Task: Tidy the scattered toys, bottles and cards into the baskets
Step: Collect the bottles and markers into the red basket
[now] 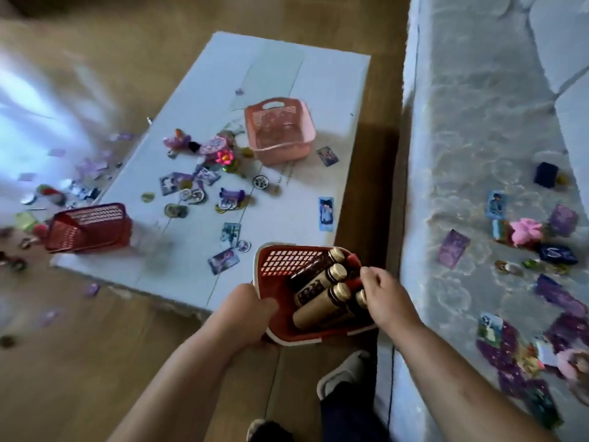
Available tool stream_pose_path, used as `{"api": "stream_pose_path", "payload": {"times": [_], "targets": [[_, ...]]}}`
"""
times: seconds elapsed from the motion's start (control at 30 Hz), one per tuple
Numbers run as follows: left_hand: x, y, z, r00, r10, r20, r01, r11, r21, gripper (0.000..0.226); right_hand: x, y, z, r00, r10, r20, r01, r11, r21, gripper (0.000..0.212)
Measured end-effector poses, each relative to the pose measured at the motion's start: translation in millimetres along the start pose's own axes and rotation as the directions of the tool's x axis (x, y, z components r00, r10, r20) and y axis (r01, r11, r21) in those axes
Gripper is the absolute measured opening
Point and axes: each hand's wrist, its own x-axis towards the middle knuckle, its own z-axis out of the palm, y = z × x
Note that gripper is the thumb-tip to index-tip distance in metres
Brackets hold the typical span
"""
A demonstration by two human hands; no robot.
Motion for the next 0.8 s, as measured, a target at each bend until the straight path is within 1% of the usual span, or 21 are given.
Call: {"api": "stream_pose_path", "payload": {"times": [0.07,0.17,0.27,0.3,0.37,0.5,0.57,0.63,0.77,0.8], "targets": [[-11.2,-40.6,-29.6,0.999,-0.036,-0.041,0.032,0.995,-0.089,0.029,-19.3,-24.0,35.7,0.996,-0.046,0.071,0.048,0.998,-0.028,0.043],[-33.4,-86.7,-69.8,0.990,-0.106,-0.092,0.082,0.970,-0.230,0.015,-42.2,-55.1,84.7,0.983,-0.119,0.141,0.130,0.989,-0.065,0.041],[-48.9,-133.7,-108.4,0.976,-0.173,-0.130,0.117,0.928,-0.354,0.016,-59.9,-88.9,134.7,0.965,-0.182,0.186,0.205,0.973,-0.108,0.037],[-51.2,-141.0,-115.3,0.973,-0.185,-0.136,0.123,0.920,-0.372,0.016,-63.4,-95.8,142.5,0.961,-0.200,0.193,0.223,0.969,-0.110,0.035],[-56.1,-165.2,-138.3,0.958,-0.232,-0.170,0.141,0.894,-0.426,0.015,-70.6,-118.2,172.2,0.936,-0.241,0.256,0.283,0.949,-0.142,0.032],[-55.3,-195.0,-171.6,0.938,-0.306,-0.165,0.179,0.833,-0.524,0.017,-71.5,-157.7,213.5,0.902,-0.292,0.318,0.371,0.901,-0.225,0.032],[-50.9,-208.0,-190.8,0.923,-0.346,-0.168,0.195,0.798,-0.570,0.017,-65.0,-179.7,239.1,0.874,-0.319,0.366,0.411,0.887,-0.210,0.034],[-47.2,-218.3,-209.9,0.913,-0.367,-0.179,0.190,0.770,-0.609,0.017,-59.2,-202.5,265.0,0.845,-0.313,0.433,0.429,0.880,-0.203,0.035],[-37.9,-240.7,-249.8,0.896,-0.408,-0.176,0.190,0.709,-0.679,0.019,-52.0,-245.5,314.2,0.803,-0.321,0.503,0.472,0.857,-0.207,0.039],[-36.6,-256.6,-264.7,0.887,-0.428,-0.172,0.192,0.682,-0.706,0.018,-51.2,-261.0,339.8,0.782,-0.323,0.534,0.496,0.841,-0.218,0.040]]}}
